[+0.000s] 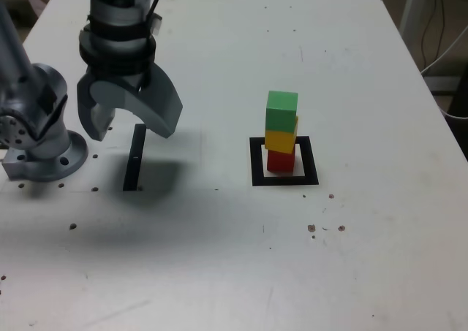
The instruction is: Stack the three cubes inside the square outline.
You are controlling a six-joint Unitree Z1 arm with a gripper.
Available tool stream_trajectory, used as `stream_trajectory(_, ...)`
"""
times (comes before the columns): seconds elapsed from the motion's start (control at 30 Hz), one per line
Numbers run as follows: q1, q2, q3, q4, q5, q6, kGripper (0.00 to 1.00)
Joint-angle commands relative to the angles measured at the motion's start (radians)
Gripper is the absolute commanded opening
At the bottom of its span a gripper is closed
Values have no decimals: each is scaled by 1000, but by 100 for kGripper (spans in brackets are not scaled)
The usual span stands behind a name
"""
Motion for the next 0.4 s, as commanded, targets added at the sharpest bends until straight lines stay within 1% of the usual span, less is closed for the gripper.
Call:
stream_trajectory(0.0, -13, -3, 9, -26, 5, -4, 100)
stream_trajectory(0.1, -21, -9, 4, -66, 28, -4, 100)
stream_trajectory(0.23, -21, -10, -2, -105, 70, -4, 100)
stream_trajectory(0.37, -22, -8, -5, -128, 91, -4, 100)
